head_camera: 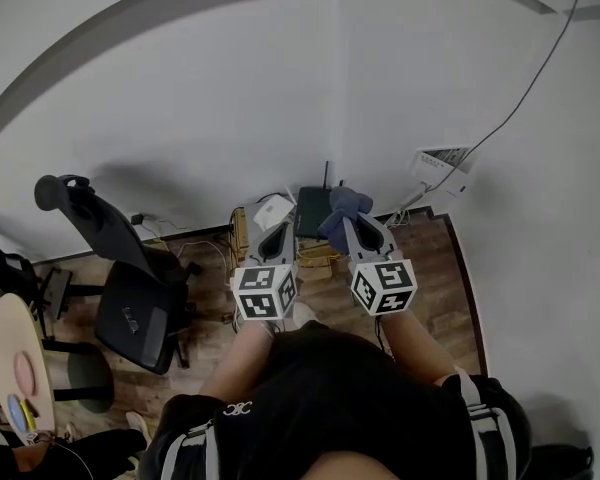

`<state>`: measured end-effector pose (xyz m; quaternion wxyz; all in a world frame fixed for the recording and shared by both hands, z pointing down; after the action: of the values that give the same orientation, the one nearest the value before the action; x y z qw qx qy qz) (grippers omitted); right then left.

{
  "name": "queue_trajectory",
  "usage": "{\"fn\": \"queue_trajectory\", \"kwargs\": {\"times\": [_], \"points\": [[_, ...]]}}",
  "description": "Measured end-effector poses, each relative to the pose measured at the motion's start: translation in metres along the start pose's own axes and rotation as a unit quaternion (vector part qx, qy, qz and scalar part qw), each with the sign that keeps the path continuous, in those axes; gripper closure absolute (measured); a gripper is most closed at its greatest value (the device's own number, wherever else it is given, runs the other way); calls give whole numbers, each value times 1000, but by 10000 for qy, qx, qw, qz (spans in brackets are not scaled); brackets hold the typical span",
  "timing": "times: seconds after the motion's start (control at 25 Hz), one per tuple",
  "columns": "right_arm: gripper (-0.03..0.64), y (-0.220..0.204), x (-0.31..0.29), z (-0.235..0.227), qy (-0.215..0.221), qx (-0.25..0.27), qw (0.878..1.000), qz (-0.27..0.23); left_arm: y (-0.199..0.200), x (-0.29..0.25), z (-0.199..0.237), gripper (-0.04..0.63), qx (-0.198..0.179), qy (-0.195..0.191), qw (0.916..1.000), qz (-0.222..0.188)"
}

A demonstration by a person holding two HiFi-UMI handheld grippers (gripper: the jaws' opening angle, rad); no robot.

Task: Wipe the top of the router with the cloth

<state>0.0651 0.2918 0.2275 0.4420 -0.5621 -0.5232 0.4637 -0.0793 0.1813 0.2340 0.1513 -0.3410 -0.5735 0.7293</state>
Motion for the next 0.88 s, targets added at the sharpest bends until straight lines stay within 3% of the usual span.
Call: {"fn": "queue_trajectory", "kwargs": {"times": [0.56, 0.88], "points": [[595, 22, -131, -57, 175, 61, 9998, -11, 51, -119, 56, 592, 18, -6, 10000, -30], [595, 9, -186, -79, 611, -88, 9976, 317, 40, -163, 88, 592, 271, 254, 9989, 272]]}}
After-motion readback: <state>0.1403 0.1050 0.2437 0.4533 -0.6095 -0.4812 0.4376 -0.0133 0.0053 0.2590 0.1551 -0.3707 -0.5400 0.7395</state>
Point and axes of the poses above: the fingertips, and each gripper's own axes: x backward along the fingers, z to its left, y out of its top, the point moved 7 cm from there along x, backward along the fingers, and after that the axes turned 14 degrees about y, right-handed, at the moved point
